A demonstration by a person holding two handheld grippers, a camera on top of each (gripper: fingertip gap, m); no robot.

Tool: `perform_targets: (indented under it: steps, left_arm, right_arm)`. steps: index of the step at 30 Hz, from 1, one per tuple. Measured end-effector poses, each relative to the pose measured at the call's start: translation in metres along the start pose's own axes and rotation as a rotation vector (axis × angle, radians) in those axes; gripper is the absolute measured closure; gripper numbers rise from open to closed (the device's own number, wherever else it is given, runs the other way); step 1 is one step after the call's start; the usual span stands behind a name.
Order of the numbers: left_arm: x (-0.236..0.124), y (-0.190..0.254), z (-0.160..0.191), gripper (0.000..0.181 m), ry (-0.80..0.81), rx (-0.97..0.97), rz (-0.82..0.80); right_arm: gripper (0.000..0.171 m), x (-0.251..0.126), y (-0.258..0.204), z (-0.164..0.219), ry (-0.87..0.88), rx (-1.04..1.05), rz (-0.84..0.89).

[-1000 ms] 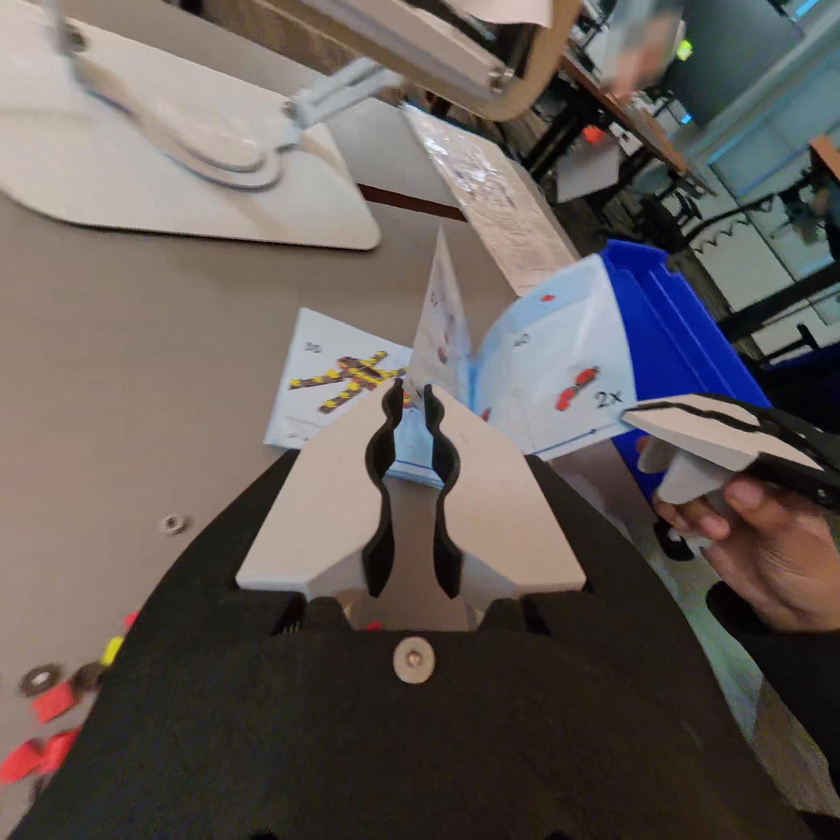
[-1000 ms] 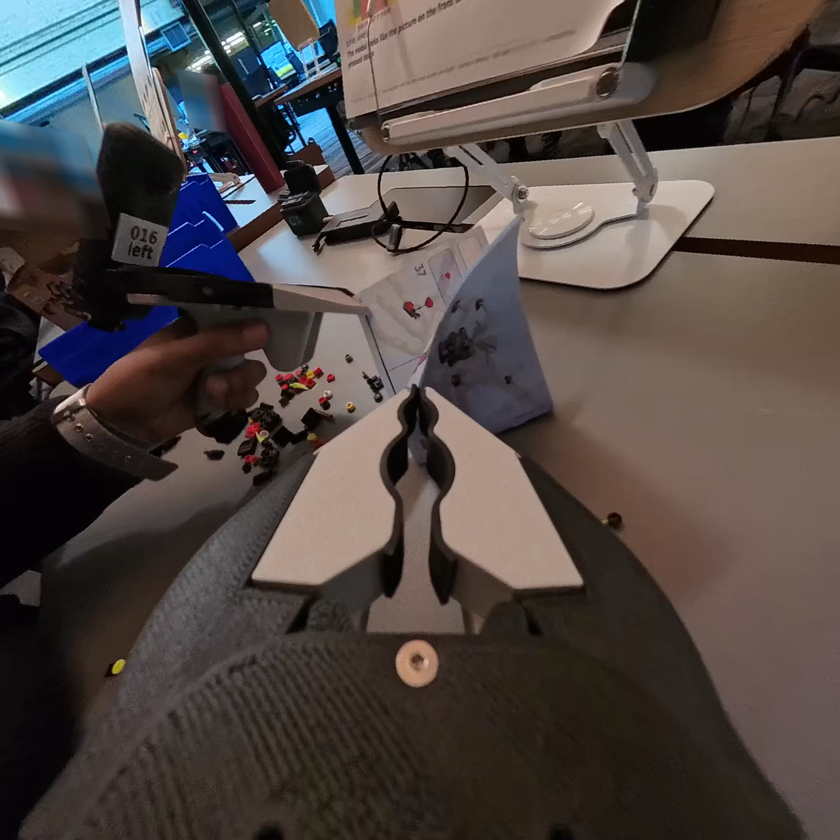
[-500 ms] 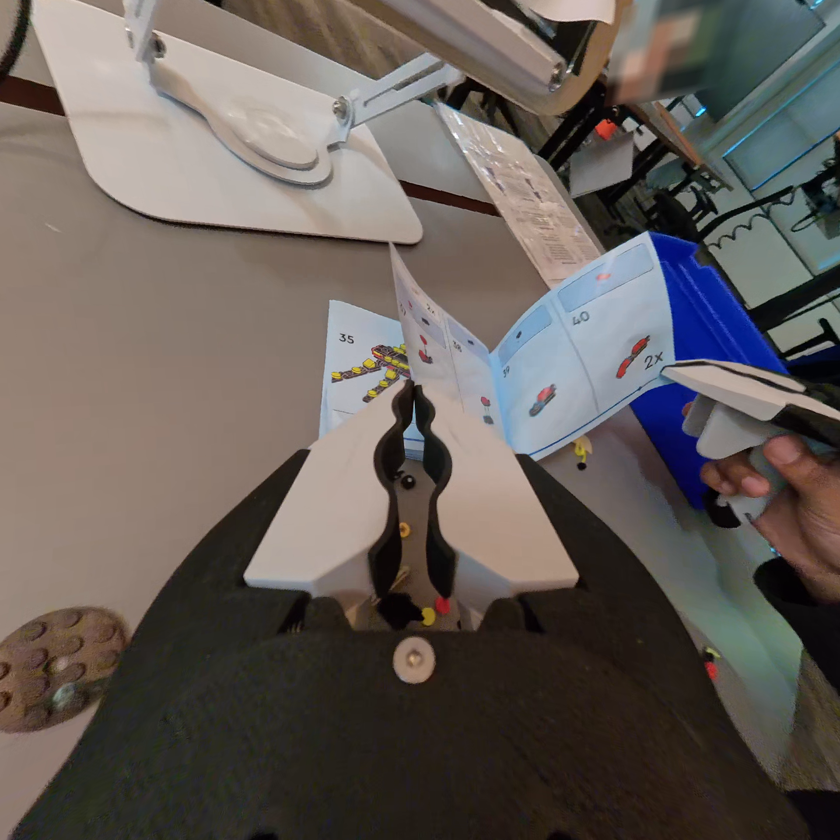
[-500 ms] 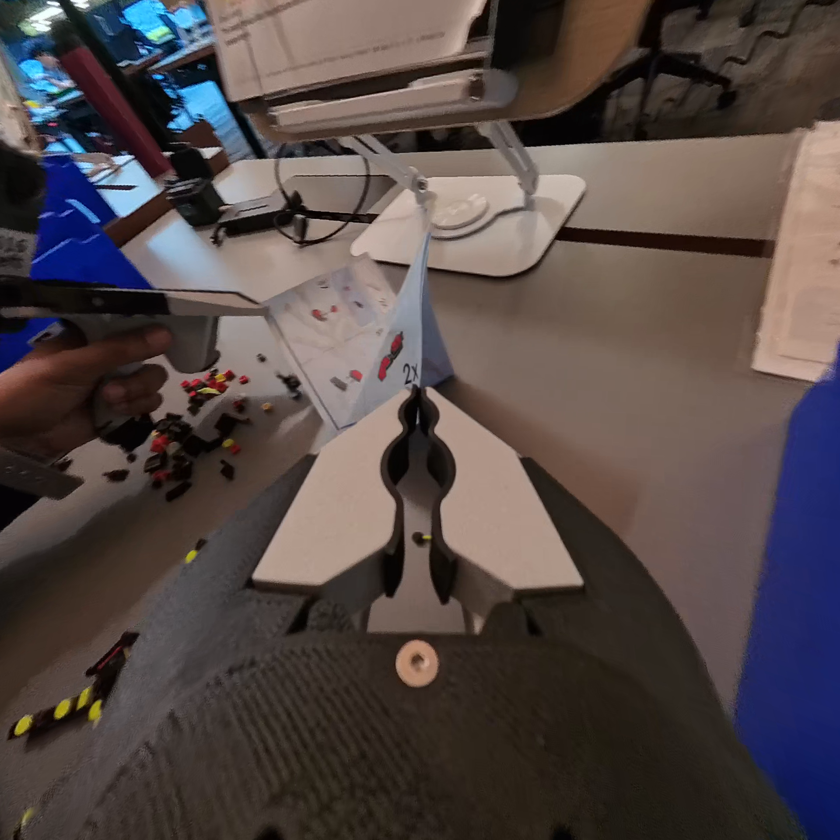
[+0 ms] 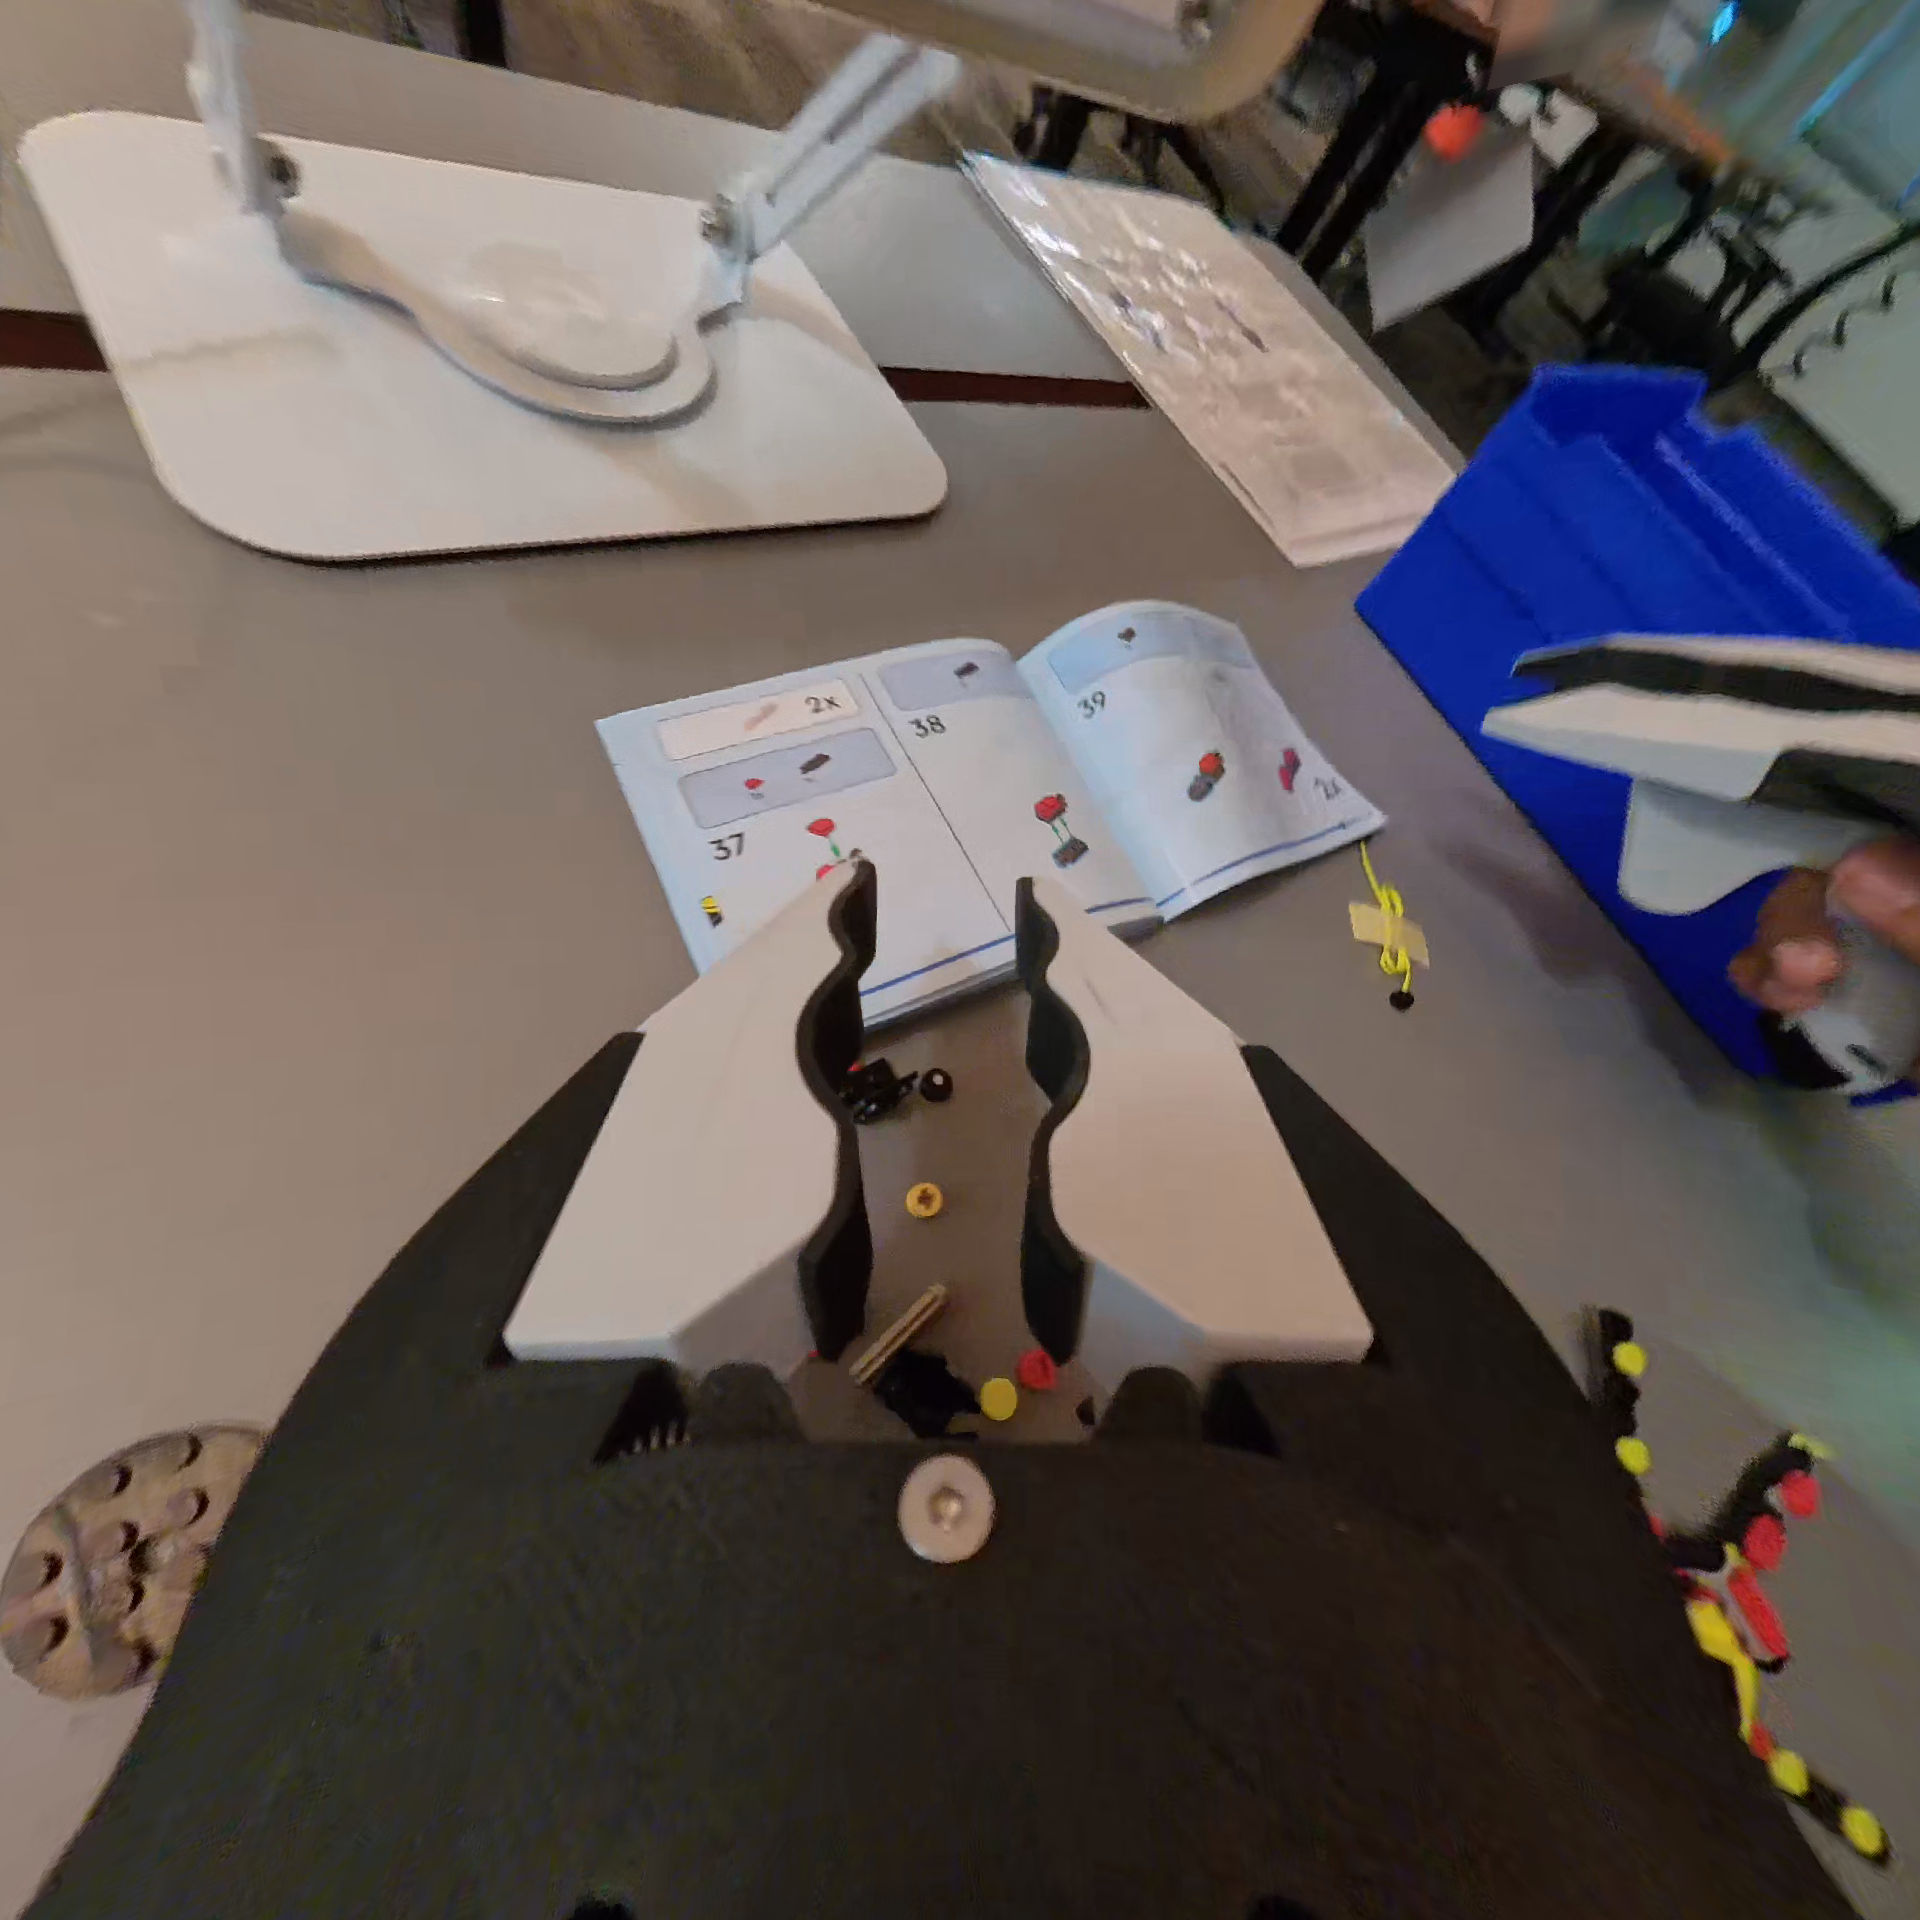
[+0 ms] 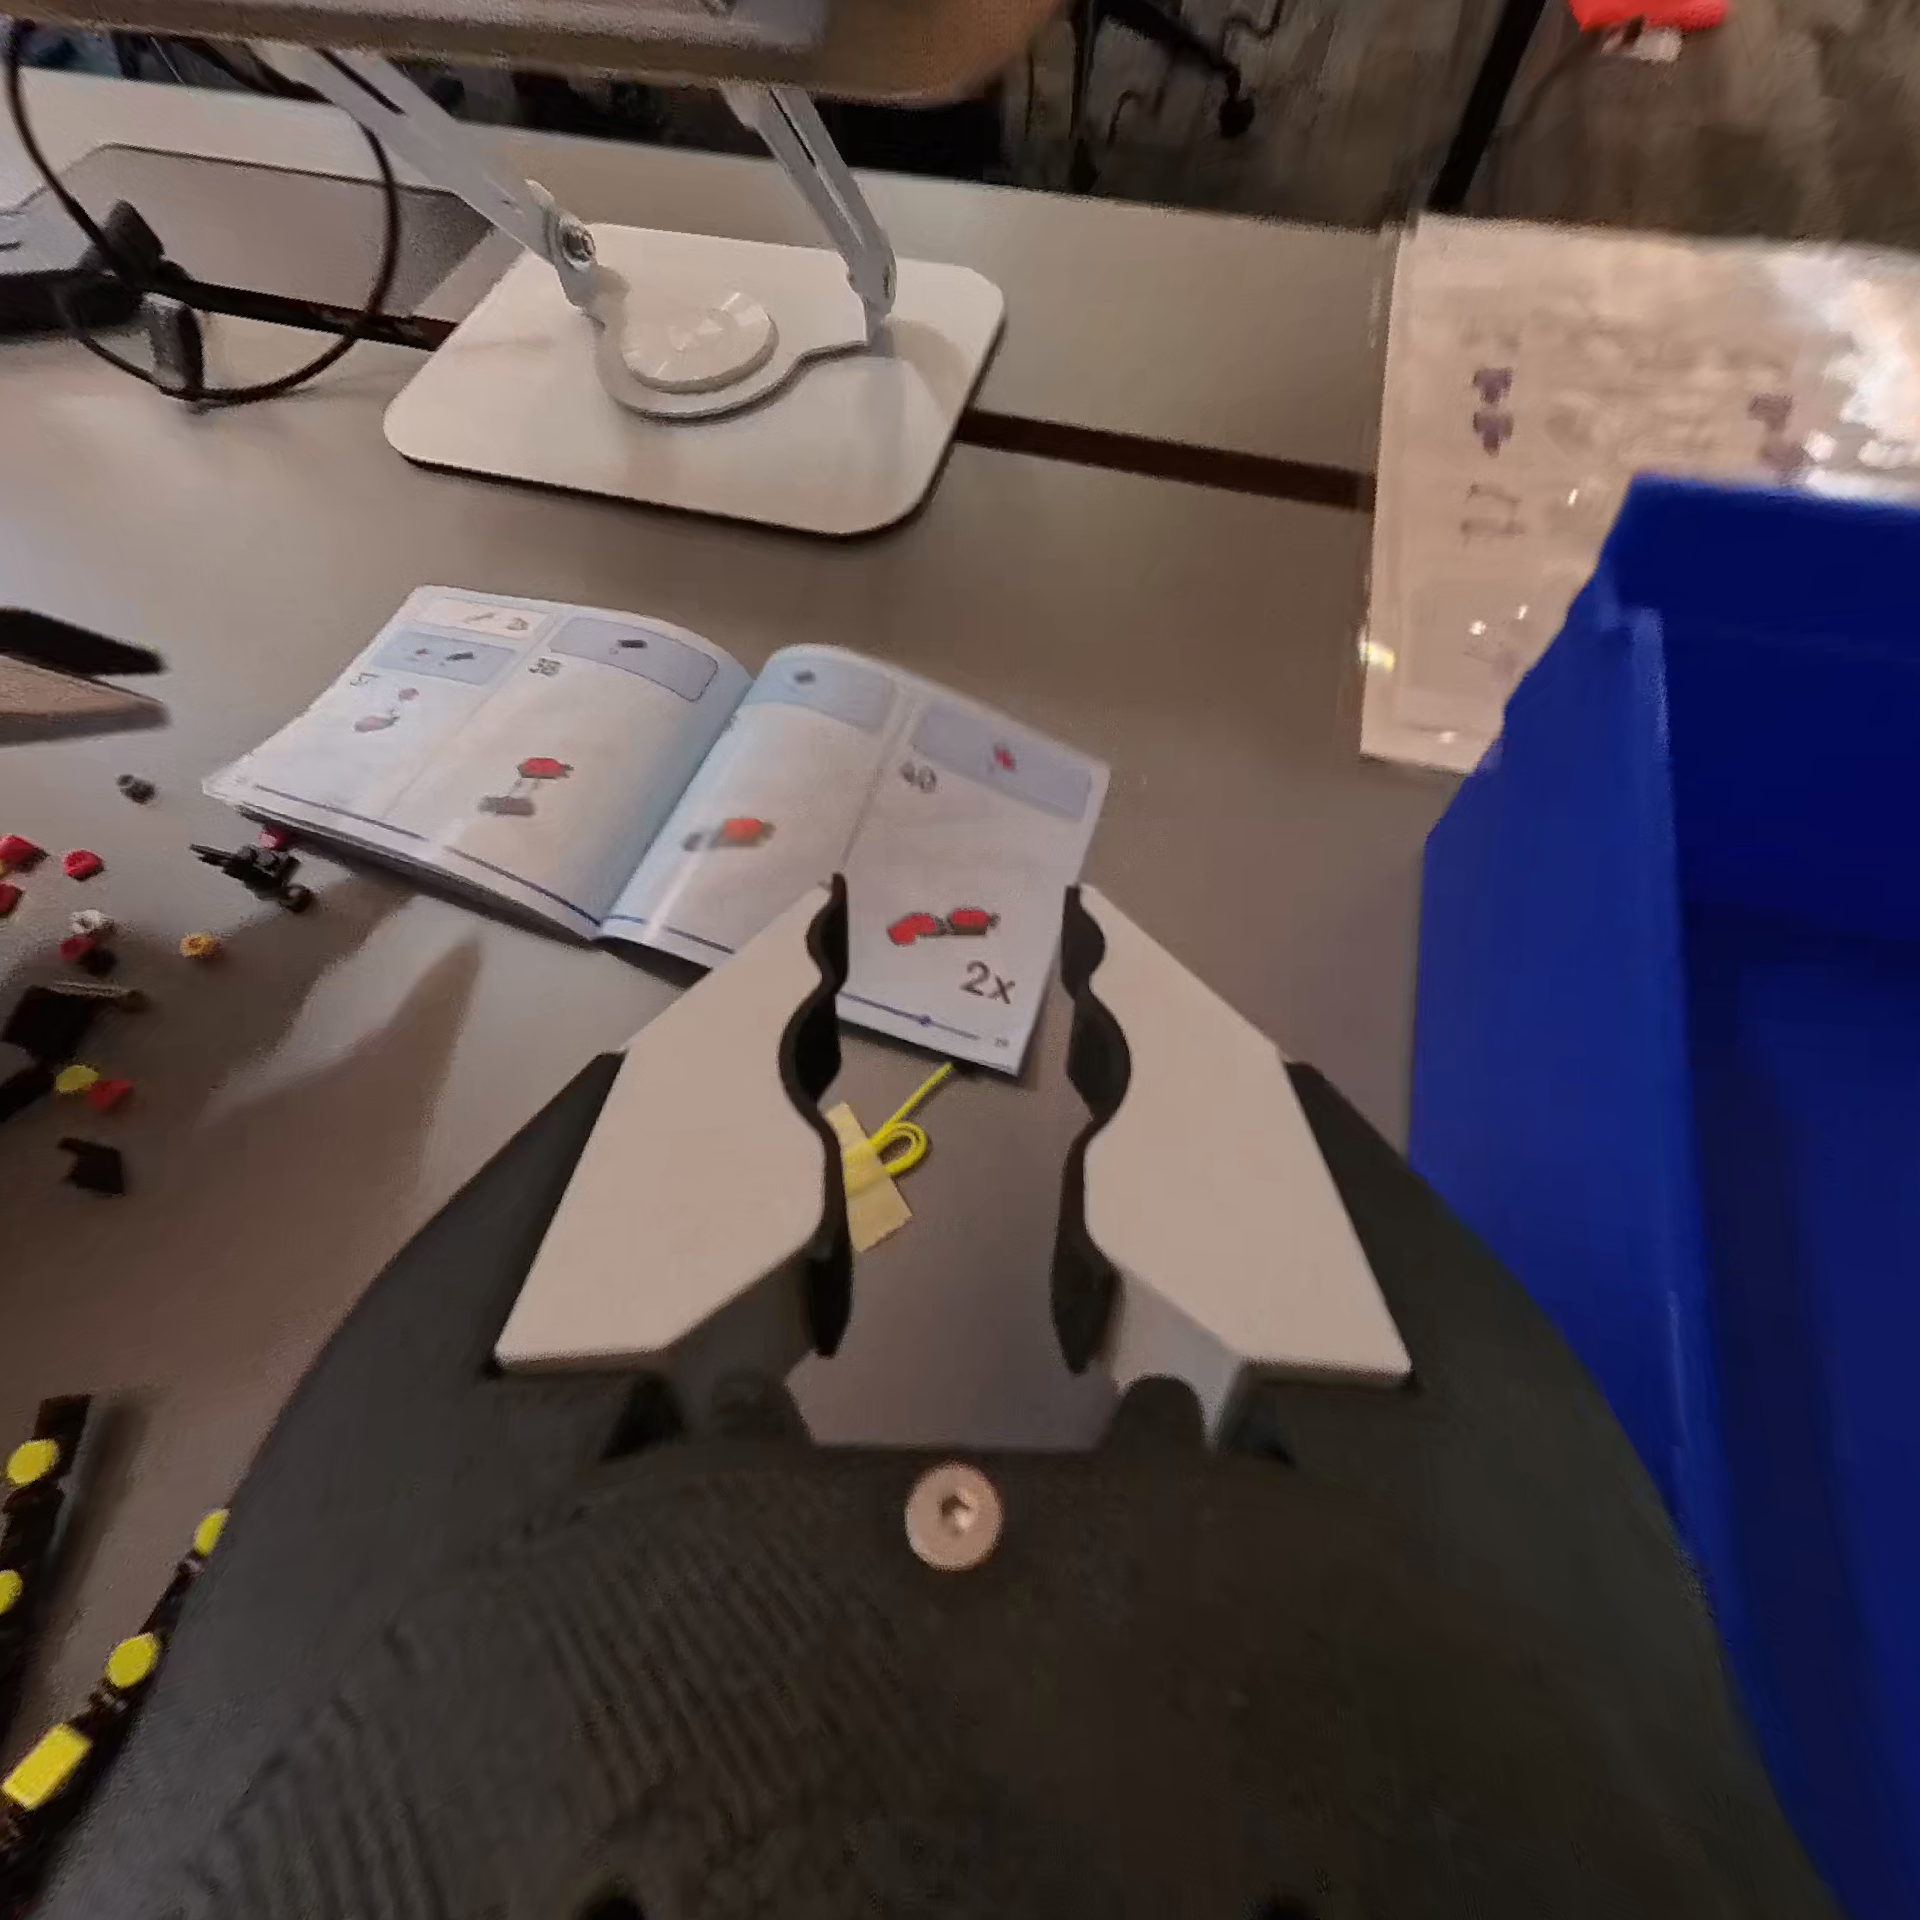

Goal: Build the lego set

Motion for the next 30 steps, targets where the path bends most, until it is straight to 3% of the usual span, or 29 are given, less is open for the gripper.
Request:
perform_targets:
  steps: [2, 4, 8, 11, 22, 30]
  left_arm:
    - [0.008, 0.007, 0.001, 0.157, -0.030, 0.059, 0.009]
    - [0.017, 0.010, 0.001, 0.157, -0.064, 0.082, 0.018]
    - [0.034, 0.001, 0.009, 0.156, -0.185, 0.038, 0.000]
    - [0.035, -0.006, 0.012, 0.159, -0.201, 0.033, -0.028]
    - [0.029, -0.033, 0.020, 0.162, -0.238, -0.064, -0.037]
    - [0.014, -0.025, -0.001, 0.165, -0.121, -0.067, 0.002]
  right_arm:
    - [0.132, -0.006, -0.020, -0.016, 0.068, -0.058, -0.054]
    - [0.143, -0.003, -0.045, -0.027, 0.088, -0.113, -0.162]
    - [0.163, 0.044, -0.073, -0.009, -0.105, -0.168, -0.274]
    - [0.170, 0.067, -0.080, 0.003, -0.178, -0.259, -0.239]
    - [0.170, 0.093, -0.067, 0.013, -0.261, -0.324, -0.185]
    - [0.165, 0.083, -0.063, -0.005, -0.186, -0.342, -0.155]
Point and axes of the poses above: each gripper's, where its closed fingertips meet, x out along the fingers, z out of its underside, y = z × x across the jaws, the point moved 4 cm from there along -x, back along the fingers, and after that the axes turned 3 degrees about -y, right-handed, at the moved point
